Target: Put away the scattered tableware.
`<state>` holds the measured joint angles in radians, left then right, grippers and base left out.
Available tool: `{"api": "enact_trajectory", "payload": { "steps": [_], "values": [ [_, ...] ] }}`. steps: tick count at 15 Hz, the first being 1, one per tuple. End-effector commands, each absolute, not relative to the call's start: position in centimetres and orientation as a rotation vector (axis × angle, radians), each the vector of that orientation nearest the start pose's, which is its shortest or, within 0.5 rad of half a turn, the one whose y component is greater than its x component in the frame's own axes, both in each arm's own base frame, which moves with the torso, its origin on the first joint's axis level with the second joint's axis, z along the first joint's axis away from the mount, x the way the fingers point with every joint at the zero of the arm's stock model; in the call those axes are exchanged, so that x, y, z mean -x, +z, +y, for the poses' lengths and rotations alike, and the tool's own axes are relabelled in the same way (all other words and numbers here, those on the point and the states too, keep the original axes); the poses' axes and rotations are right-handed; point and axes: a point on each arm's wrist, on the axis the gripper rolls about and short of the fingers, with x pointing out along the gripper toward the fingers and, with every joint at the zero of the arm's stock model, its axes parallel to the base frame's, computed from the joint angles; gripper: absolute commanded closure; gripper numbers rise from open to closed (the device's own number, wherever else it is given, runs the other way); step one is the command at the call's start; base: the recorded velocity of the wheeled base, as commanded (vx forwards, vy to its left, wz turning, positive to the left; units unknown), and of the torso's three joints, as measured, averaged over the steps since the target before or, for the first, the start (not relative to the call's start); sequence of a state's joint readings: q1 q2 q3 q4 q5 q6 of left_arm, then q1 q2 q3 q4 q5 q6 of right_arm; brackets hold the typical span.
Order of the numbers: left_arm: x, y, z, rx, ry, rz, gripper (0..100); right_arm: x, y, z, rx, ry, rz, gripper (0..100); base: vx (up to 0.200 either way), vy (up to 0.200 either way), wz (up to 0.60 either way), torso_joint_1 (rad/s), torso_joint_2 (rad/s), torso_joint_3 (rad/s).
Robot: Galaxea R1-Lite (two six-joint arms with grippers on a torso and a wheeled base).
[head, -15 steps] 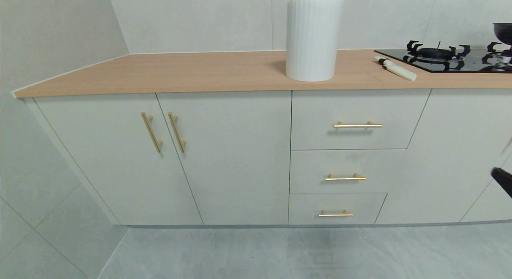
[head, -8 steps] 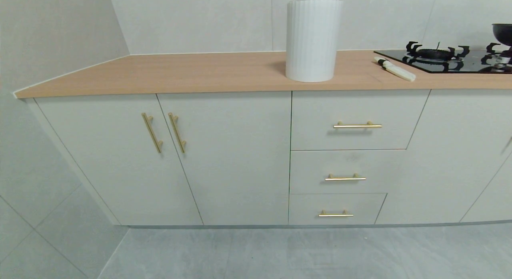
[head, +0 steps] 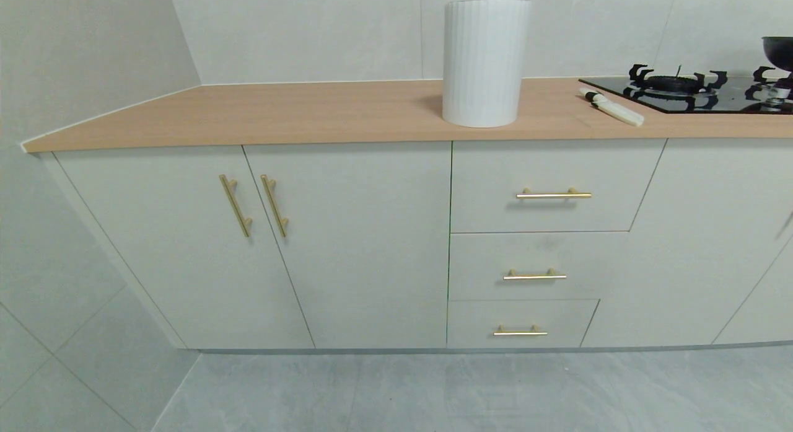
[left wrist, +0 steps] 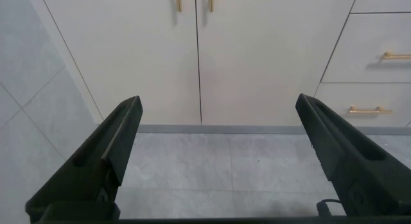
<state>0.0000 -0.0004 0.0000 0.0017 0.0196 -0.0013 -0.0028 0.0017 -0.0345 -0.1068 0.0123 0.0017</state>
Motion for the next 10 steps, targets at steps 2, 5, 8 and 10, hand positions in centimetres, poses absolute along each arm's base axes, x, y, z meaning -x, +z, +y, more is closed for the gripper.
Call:
{"api": "enact_trajectory", "payload": {
  "steps": [2,5,8,10],
  "values": [
    [2.3,7.5,0.0,0.002,0.02,0.002,0,2.3,8.4,0.1,0.0,0.025,-0.086,0,0.0,0.0,0.0,0.0,0.0,0.0],
    [2.3,7.5,0.0,0.002,0.02,0.003,0,2.3,7.6,0.1,0.002,0.034,-0.002,0,0.0,0.0,0.0,0.0,0.0,0.0],
    [2.3,7.5,0.0,-0.02,0.02,0.003,0,2.3,7.6,0.1,0.003,0.035,-0.002,0,0.0,0.0,0.0,0.0,0.0,0.0],
    [2.3,7.5,0.0,0.003,0.02,0.002,0,2.3,7.6,0.1,0.0,0.035,-0.003,0,0.0,0.0,0.0,0.0,0.0,0.0]
  ]
}}
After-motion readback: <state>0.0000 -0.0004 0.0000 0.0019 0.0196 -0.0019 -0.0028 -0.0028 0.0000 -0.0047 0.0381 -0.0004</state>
